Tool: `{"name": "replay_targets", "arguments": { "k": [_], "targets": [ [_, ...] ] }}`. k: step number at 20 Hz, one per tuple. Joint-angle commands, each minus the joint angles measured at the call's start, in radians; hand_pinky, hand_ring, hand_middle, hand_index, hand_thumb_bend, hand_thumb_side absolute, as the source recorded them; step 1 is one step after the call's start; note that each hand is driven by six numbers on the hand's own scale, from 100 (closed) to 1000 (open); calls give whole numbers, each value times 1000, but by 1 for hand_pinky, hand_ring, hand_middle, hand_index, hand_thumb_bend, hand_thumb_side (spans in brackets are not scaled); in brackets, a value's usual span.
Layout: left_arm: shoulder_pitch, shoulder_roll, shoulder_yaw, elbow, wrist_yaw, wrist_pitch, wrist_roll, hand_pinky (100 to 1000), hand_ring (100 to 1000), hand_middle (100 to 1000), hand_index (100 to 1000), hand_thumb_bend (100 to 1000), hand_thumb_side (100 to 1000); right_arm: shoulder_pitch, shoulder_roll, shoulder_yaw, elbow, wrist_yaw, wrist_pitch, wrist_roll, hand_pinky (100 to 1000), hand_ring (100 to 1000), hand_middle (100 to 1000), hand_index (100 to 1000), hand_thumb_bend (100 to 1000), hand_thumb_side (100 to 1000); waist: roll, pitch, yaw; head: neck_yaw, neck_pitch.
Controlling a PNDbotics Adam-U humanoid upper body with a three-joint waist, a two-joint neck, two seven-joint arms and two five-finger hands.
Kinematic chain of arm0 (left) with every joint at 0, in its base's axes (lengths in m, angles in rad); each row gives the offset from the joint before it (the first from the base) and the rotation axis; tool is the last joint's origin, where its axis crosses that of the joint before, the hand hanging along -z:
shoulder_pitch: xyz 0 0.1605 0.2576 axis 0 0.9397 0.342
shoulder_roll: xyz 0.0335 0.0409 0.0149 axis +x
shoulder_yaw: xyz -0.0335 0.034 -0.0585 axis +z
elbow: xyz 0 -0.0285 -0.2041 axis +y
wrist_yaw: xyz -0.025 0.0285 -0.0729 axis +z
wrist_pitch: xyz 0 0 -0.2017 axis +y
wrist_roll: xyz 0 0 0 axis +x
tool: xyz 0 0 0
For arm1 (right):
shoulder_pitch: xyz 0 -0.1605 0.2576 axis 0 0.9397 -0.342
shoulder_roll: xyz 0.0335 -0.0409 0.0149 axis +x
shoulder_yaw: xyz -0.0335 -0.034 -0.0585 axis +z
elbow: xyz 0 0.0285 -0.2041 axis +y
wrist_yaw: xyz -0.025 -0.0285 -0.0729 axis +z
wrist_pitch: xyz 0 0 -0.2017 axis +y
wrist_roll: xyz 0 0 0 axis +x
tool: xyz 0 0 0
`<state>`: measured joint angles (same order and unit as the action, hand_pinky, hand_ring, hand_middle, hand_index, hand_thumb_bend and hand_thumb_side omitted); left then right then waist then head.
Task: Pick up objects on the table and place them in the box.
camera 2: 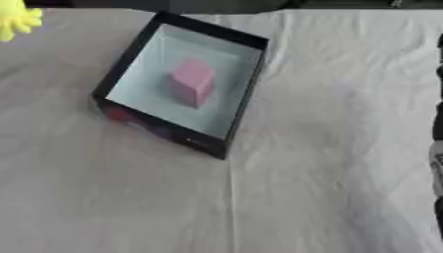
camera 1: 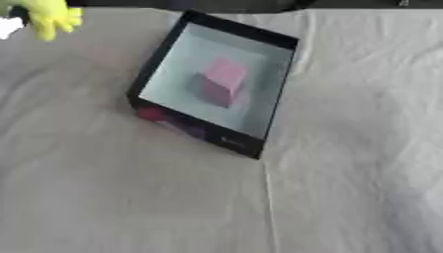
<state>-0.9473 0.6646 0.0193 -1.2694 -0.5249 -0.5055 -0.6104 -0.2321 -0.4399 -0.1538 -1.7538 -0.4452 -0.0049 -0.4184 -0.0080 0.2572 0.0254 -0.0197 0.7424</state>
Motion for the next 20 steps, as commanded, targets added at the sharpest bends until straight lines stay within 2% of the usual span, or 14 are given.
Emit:
{"name": "replay_targets", "arguments": {
  "k": [1, 6, 10, 13, 17, 20],
  "targets": [
    [-65, -30, -12, -15, -35, -24, -31, 781, 671, 602, 565, 134, 100, -12, -37, -7, -23, -8, -5, 2, 1000, 947, 967, 885, 264, 418, 0, -34, -3, -1, -16],
    [-160, -124, -39, 0, -104, -23, -18, 778, 667, 601, 567, 160, 100, -19, -38, -2, -19, -14, -3, 6, 1000, 948, 967, 885, 263, 419, 1, -39, -5, -7, -23],
    [-218, -217, -54, 6, -172, -20, 4, 778, 668, 601, 567, 184, 100, -39, -30, 10, -12, -20, 4, 16, 1000, 948, 969, 885, 263, 421, 4, -38, -22, 15, -31],
    [-221, -262, -62, 1, -240, -13, 38, 774, 665, 598, 570, 203, 100, -49, -25, 9, -8, -25, 5, 17, 1000, 948, 970, 885, 244, 449, 4, -32, -28, 22, -39],
    [-180, -329, -63, -13, -386, 23, 99, 769, 651, 584, 569, 211, 100, -64, -18, -12, -9, -39, -5, 1, 1000, 947, 968, 884, 258, 422, 1, -23, -40, 34, -53],
    [-165, -352, -67, -12, -458, 29, 135, 769, 651, 584, 569, 211, 100, -67, -19, -19, -11, -44, -9, -5, 1000, 947, 968, 884, 258, 422, 0, -22, -43, 36, -54]
  ]
}}
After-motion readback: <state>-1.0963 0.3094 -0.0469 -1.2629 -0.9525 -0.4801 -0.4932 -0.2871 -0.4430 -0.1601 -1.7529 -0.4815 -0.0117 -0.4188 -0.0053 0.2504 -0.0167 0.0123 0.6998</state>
